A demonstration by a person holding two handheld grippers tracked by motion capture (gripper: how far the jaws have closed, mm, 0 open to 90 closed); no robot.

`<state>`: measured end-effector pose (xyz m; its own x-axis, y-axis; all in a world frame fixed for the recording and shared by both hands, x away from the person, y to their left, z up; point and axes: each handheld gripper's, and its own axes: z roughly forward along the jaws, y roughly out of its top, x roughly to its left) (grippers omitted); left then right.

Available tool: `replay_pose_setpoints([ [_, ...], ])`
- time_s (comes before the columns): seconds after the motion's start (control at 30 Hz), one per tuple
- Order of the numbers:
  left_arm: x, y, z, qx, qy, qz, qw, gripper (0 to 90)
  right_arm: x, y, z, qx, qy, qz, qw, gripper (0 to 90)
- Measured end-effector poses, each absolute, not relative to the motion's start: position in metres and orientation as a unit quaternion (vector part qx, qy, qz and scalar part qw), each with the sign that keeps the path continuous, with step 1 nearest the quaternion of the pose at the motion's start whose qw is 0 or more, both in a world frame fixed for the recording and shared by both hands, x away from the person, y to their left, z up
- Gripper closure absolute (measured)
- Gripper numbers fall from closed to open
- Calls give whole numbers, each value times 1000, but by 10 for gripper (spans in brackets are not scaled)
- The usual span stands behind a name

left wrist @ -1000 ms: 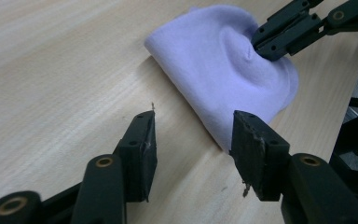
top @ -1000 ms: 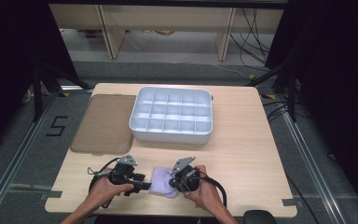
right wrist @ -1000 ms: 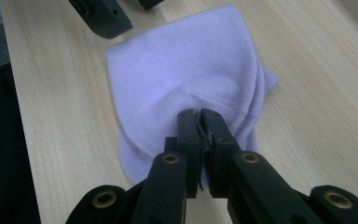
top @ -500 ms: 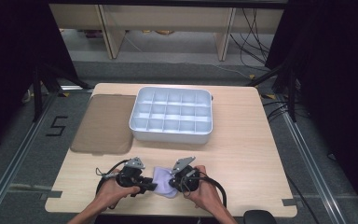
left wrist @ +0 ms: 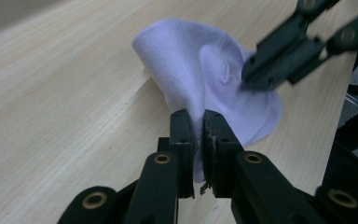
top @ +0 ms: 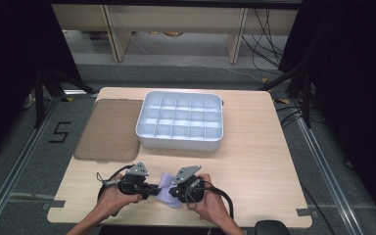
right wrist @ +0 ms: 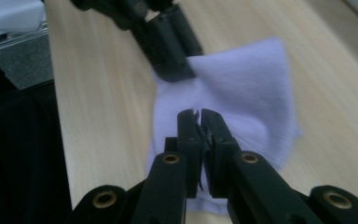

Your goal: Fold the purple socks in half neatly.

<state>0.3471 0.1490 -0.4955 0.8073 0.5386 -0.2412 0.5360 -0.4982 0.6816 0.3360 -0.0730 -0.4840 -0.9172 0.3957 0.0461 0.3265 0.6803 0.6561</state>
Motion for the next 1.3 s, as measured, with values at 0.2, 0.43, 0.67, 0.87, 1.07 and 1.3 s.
replay_pose_setpoints([
  [0.2, 349, 151, -494, 870, 307, 1, 386, 827, 334, -42, -499, 156, 930, 331, 22, 883],
  [0.43, 348, 151, -493, 875, 299, 8, 381, 826, 336, -45, -499, 170, 926, 337, 16, 886],
  [0.67, 348, 148, -493, 882, 292, 14, 371, 825, 365, -60, -485, 209, 907, 357, 78, 887],
  [0.87, 349, 147, -491, 883, 289, 20, 370, 823, 383, -59, -497, 222, 911, 339, 78, 897],
  [1.07, 348, 151, -490, 884, 289, 29, 367, 824, 377, -68, -483, 232, 902, 356, 82, 895],
  [1.3, 347, 152, -485, 888, 279, 41, 363, 823, 353, -89, -477, 228, 900, 366, 63, 882],
])
